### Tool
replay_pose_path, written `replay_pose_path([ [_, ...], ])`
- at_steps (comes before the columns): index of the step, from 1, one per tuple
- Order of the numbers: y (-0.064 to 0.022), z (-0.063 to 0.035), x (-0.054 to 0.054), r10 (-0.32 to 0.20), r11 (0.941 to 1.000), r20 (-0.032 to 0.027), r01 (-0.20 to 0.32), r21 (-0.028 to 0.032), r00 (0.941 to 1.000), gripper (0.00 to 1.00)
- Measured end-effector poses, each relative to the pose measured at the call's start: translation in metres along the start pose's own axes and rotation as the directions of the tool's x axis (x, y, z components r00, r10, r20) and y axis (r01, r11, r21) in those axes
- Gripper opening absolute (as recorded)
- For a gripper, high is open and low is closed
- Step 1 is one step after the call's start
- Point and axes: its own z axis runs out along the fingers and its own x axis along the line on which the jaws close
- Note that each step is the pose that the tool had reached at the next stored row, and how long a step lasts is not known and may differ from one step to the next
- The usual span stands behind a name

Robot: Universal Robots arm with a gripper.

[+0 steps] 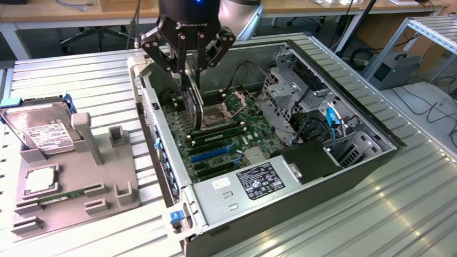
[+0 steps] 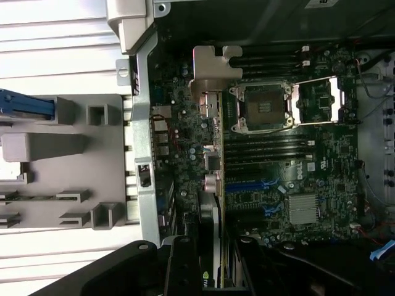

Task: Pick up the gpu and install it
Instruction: 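Pick up the gpu and move the gpu toward the slot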

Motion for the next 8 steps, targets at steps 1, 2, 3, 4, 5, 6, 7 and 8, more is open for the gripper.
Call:
replay_pose_path([
  [1,0.0,0.0003,-0.0008,0.0,1.0,0.0,0.0,0.0002,1.0,0.27],
  [2,0.0,0.0005,-0.0015,0.0,1.0,0.0001,0.0,0.0003,1.0,0.27],
  [3,0.0,0.0008,-0.0022,0.0,1.0,0.0001,0.0,0.0005,1.0,0.27],
  [4,0.0001,0.001,-0.0029,0.0,1.0,0.0001,0.0,0.0006,1.0,0.27],
  [5,0.0001,0.0013,-0.0038,0.0,1.0,0.0,0.0,0.0007,1.0,0.27],
  [6,0.0001,0.0017,-0.0046,0.0,1.0,0.0001,0.0,0.0008,1.0,0.27],
  [7,0.0002,0.0021,-0.0058,0.0,1.0,0.0001,0.0,0.0009,1.0,0.27],
  [8,0.0002,0.0024,-0.0067,0.0,1.0,0.0001,0.0,0.0011,1.0,0.27],
])
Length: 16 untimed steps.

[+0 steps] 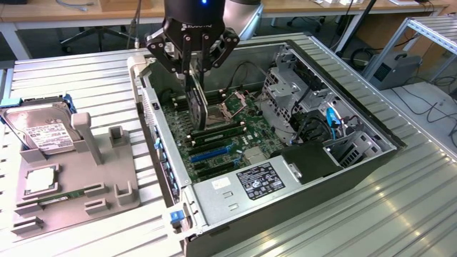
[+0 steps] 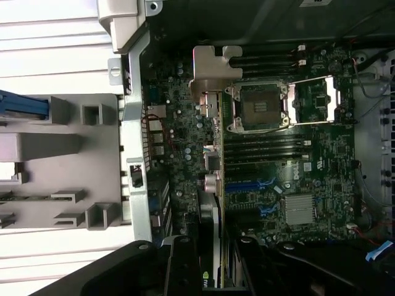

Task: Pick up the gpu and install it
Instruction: 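Pick up the gpu and move the gpu toward the slot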

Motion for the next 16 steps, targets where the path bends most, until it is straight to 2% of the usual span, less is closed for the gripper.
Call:
replay_pose_path([
  [16,0.0015,0.0046,-0.02,0.0,1.0,0.0002,0.0,0.0023,1.0,0.27],
])
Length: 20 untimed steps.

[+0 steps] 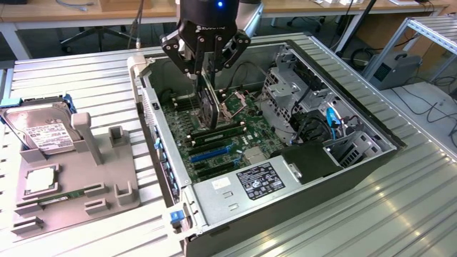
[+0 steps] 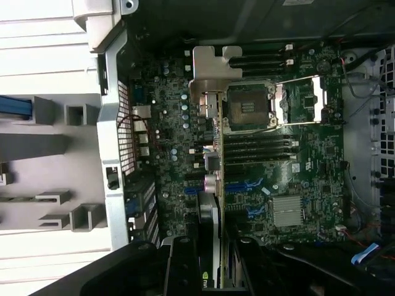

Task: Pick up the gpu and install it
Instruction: 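Pick up the gpu and move the gpu toward the slot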

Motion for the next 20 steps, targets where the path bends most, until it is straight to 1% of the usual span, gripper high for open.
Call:
replay_pose_path([
  [20,0.0015,0.0038,-0.02,0.0,1.0,0.0001,0.0,0.0005,1.0,0.27],
])
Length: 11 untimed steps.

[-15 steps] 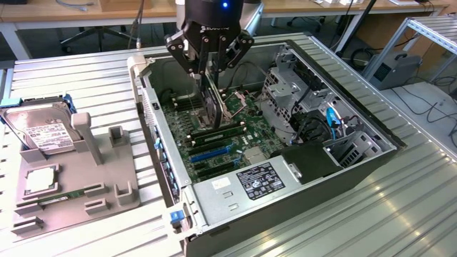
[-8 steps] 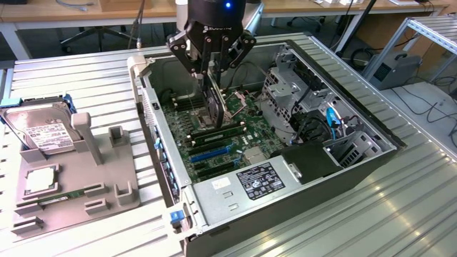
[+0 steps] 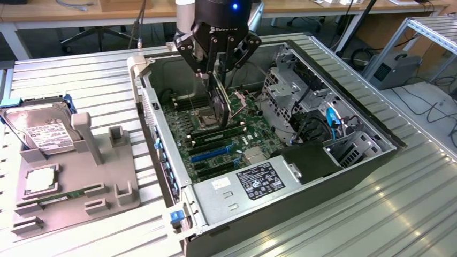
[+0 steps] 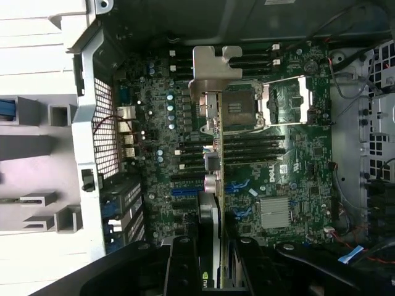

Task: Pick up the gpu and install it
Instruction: 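Pick up the gpu and move the gpu toward the slot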

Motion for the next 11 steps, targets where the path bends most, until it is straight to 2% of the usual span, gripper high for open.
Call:
replay_pose_path([
  [11,0.0013,0.0034,-0.016,0.0,1.0,0.0,0.0,0.0008,1.0,0.27],
])
